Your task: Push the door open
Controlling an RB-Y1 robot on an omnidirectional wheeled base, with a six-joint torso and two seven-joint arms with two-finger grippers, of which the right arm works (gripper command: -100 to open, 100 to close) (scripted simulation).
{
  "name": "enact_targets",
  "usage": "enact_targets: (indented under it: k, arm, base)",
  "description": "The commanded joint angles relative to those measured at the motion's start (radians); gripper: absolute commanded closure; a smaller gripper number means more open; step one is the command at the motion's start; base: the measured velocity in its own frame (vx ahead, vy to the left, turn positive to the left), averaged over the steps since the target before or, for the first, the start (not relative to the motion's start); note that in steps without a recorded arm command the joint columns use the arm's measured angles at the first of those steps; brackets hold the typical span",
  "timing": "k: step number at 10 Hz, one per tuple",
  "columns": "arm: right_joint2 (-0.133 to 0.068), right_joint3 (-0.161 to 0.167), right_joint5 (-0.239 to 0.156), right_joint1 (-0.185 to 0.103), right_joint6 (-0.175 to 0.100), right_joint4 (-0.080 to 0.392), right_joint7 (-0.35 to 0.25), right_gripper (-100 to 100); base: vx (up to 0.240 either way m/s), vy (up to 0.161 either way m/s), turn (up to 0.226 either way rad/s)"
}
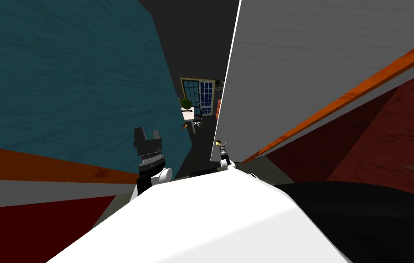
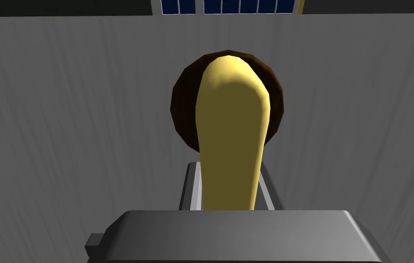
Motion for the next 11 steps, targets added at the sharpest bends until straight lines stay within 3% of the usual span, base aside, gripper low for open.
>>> enact_targets:
  k: [1, 3, 4, 11]
  arm:
    - [-0.012, -0.029, -0.013, -0.012, -0.018, 0.012, 0.013, 100]
    - [-0.012, -0.029, -0.013, -0.012, -0.018, 0.012, 0.013, 100]
    - [-0.006, -0.053, -0.024, -0.016, -0.020, 0.018, 0.032, 100]
    - [0.020, -0.123, -0.057, -0.029, -0.024, 0.035, 0.088, 100]
  base:
    - [0.184, 0.029, -0.076]
    - [0.096, 0.027, -0.015]
    - [0.129, 0.027, -0.096]
    - [0.193, 0.052, -0.086]
